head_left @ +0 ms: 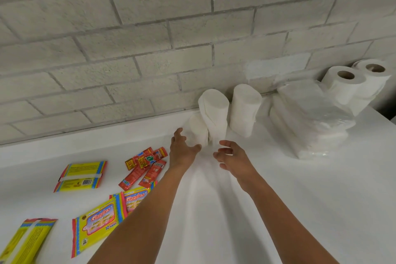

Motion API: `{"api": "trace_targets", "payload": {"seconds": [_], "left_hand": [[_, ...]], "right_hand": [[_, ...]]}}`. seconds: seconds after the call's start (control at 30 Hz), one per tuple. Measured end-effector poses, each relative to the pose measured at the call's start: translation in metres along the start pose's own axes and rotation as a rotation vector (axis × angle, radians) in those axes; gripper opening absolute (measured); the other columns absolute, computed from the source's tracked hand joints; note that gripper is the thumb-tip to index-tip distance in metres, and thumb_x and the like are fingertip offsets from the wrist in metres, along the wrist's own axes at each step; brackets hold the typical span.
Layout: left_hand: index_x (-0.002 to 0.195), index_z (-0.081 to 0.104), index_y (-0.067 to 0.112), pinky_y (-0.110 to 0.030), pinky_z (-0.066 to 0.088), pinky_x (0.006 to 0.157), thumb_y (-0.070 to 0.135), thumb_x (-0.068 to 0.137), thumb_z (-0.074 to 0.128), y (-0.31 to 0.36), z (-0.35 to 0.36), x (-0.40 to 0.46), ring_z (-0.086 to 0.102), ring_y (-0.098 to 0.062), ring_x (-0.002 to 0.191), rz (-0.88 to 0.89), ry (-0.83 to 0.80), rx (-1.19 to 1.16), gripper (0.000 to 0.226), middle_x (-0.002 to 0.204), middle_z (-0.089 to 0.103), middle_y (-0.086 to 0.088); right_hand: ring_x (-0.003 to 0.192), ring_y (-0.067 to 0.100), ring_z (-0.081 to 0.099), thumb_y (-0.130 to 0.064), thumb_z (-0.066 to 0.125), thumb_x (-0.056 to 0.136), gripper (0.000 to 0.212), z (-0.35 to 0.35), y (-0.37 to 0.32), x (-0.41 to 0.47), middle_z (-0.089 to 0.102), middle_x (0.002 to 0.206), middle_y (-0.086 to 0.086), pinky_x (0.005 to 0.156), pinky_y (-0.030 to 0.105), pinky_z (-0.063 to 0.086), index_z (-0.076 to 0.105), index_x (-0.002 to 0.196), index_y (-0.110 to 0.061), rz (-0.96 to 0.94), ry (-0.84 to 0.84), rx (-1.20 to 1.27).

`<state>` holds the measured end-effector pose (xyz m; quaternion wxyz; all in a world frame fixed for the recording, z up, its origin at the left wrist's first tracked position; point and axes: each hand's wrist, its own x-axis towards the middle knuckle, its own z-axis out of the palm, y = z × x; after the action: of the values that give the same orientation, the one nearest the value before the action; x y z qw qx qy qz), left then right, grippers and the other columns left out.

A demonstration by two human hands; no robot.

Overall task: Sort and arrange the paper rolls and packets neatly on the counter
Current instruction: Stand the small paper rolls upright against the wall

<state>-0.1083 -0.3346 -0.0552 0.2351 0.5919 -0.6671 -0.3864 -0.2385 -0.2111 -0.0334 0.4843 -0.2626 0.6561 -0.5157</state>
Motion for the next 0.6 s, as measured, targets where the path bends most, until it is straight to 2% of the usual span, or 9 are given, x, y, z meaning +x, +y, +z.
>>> {"api": "trace_targets", "payload": {"seconds": [0.13,0.23,0.37,0.5,0.6], "left_hand": [[0.14,0.039,0.028,-0.038,0.053,0.092,0.031,0.082,0.074,-0.02,-0.025,-0.022,0.057,-0.02,0.11,0.029,0.009,-0.009,0.068,0.125,0.054,0.001],[0.134,0.048,0.027,-0.037,0.052,0.091,0.031,0.084,0.071,-0.034,-0.049,-0.041,0.059,-0.016,0.106,0.087,0.018,0.054,0.055,0.119,0.058,0.002],[0.124,0.06,0.022,-0.021,0.044,0.085,0.024,0.085,0.066,-0.049,-0.084,-0.073,0.058,-0.007,0.098,0.168,0.088,0.112,0.039,0.12,0.061,0.008],[0.124,0.064,0.027,-0.028,0.047,0.092,0.031,0.087,0.071,-0.066,-0.12,-0.114,0.061,-0.012,0.107,0.189,0.182,0.112,0.037,0.117,0.061,0.007],[0.123,0.064,0.025,-0.033,0.048,0.093,0.025,0.087,0.071,-0.08,-0.147,-0.144,0.061,-0.019,0.107,0.187,0.233,0.113,0.037,0.118,0.062,0.0]], "right_hand": [[0.106,0.019,0.066,-0.024,0.074,0.085,0.046,0.015,0.003,-0.008,0.061,0.115,0.0,0.099,0.04,0.053,0.056,0.127,-0.025,-0.01,-0.027,-0.044],[0.108,0.017,0.064,-0.028,0.075,0.084,0.046,0.032,0.006,-0.02,0.061,0.115,-0.002,0.101,0.04,0.051,0.057,0.126,-0.029,-0.019,-0.067,-0.075],[0.108,0.016,0.062,-0.028,0.074,0.084,0.045,0.054,0.009,-0.042,0.059,0.117,-0.002,0.098,0.037,0.053,0.058,0.125,-0.032,-0.053,-0.113,-0.146],[0.107,0.014,0.061,-0.028,0.073,0.086,0.043,0.077,0.011,-0.067,0.059,0.117,-0.004,0.091,0.032,0.053,0.058,0.126,-0.032,-0.091,-0.159,-0.225],[0.105,0.012,0.061,-0.027,0.072,0.088,0.043,0.094,0.011,-0.085,0.058,0.118,-0.005,0.081,0.024,0.049,0.057,0.128,-0.03,-0.115,-0.197,-0.267]]}}
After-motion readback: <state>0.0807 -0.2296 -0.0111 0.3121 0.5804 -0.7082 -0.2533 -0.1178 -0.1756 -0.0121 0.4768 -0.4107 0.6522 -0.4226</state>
